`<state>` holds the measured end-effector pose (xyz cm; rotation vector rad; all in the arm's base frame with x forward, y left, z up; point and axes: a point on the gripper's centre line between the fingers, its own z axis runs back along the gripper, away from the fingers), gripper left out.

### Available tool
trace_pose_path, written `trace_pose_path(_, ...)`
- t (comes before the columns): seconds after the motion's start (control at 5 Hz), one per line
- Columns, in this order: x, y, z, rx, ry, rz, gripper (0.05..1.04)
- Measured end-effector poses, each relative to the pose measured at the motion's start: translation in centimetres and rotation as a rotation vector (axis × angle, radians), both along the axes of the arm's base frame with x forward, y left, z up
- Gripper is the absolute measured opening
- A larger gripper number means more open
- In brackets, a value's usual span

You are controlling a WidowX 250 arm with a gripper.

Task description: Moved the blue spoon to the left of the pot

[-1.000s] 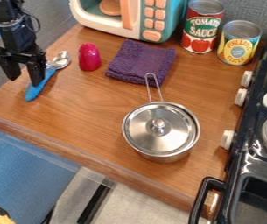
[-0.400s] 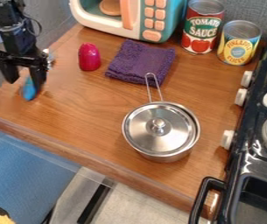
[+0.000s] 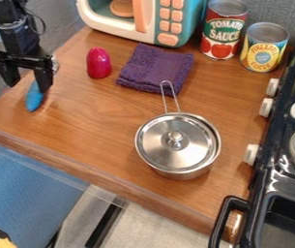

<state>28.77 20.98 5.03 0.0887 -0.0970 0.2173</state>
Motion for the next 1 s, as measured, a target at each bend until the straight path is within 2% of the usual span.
trace_pose_path(0.2,0.1,-0.4,-1.7,-0.022,0.029,0.004,1.001)
trace_pose_path(0.4,0.4,-0.5,-2.0,-0.026,0.020,0.021,0.956)
trace_pose_path(0.6,0.5,-0.7,-2.1,-0.031,0.008,0.018,0.790)
trace_pose_path(0.8,0.3,-0.7,-1.9,-0.021,0.007,0.022,0.493)
trace_pose_path(1.0,-0.1,-1.2,0.4,0.008,0.023,0.006,0.417)
